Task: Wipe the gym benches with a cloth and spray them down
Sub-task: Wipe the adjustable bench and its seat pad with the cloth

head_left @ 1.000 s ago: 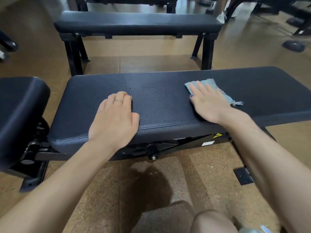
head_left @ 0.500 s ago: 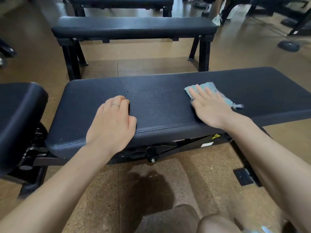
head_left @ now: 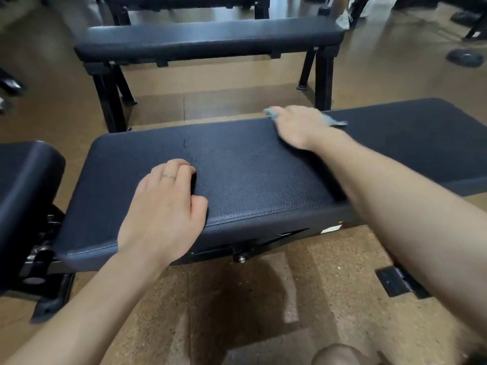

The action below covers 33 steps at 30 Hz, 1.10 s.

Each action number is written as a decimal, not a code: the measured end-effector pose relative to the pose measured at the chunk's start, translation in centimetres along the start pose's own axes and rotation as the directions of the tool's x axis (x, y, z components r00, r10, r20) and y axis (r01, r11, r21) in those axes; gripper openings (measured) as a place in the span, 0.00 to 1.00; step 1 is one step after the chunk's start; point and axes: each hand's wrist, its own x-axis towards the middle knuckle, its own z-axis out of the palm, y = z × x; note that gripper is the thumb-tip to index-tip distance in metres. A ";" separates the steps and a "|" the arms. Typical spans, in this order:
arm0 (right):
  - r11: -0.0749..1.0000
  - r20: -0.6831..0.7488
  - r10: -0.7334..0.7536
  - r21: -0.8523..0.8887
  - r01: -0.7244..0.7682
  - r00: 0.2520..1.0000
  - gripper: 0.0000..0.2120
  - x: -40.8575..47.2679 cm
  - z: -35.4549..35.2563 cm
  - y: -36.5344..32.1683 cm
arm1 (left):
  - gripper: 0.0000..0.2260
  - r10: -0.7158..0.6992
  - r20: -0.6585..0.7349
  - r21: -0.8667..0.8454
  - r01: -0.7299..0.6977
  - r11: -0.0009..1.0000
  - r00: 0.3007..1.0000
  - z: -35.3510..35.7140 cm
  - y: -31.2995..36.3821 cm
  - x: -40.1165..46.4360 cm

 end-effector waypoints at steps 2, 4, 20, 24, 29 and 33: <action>0.993 0.022 0.119 0.002 -0.119 0.993 0.22 -0.9 -0.6 5.6 | 0.21 0.000 0.002 0.009 0.000 1.000 1.000 0.0 0.1 0.0; 0.980 0.034 0.196 0.026 -0.197 0.980 0.22 -1.9 -0.7 8.0 | 0.22 0.004 -0.001 0.030 -0.004 1.000 1.000 0.1 0.2 0.0; 0.985 0.130 -0.172 0.037 0.169 0.976 0.32 -2.2 1.5 -6.6 | 0.18 0.011 -0.006 -0.058 -0.012 0.998 1.000 -0.5 -0.4 -0.3; 0.985 0.045 0.175 0.006 -0.175 0.984 0.27 -5.8 -0.5 3.1 | 0.16 0.006 -0.015 -0.043 -0.007 0.999 1.000 -0.2 0.0 -0.3; 0.991 0.023 0.125 0.043 -0.126 0.992 0.34 -10.6 1.1 -4.8 | 0.19 0.007 -0.042 -0.065 -0.010 0.998 0.999 -0.3 0.2 -0.5; 0.984 0.040 -0.154 0.095 0.149 0.987 0.27 -16.0 1.7 -13.9 | 0.25 -0.029 -0.119 -0.064 0.022 0.998 0.992 -1.5 -2.1 -1.0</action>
